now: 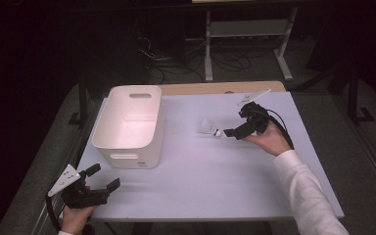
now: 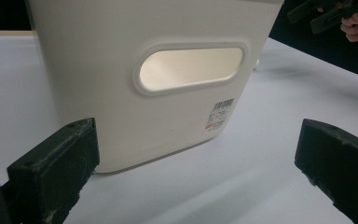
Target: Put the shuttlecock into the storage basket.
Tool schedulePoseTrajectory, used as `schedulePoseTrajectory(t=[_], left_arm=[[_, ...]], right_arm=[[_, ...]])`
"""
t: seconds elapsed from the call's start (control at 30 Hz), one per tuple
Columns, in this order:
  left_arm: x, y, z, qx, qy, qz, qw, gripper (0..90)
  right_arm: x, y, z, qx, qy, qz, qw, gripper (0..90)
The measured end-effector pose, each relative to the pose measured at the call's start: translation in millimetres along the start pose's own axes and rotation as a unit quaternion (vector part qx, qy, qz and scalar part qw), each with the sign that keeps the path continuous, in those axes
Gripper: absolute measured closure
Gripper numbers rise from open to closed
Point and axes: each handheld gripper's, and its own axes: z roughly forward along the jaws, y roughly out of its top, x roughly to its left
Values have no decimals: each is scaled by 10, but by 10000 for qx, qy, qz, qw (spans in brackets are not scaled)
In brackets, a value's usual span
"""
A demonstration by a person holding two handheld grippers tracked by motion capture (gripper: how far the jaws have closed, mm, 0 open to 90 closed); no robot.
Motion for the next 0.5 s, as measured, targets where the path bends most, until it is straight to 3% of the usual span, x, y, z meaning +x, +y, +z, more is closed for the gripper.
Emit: schedulePoseTrajectory(t=[0.5], left_arm=[[-1, 0, 1, -11, -12, 12, 10000, 0]], right_arm=[[-28, 74, 134, 151, 103, -90, 9998, 2]])
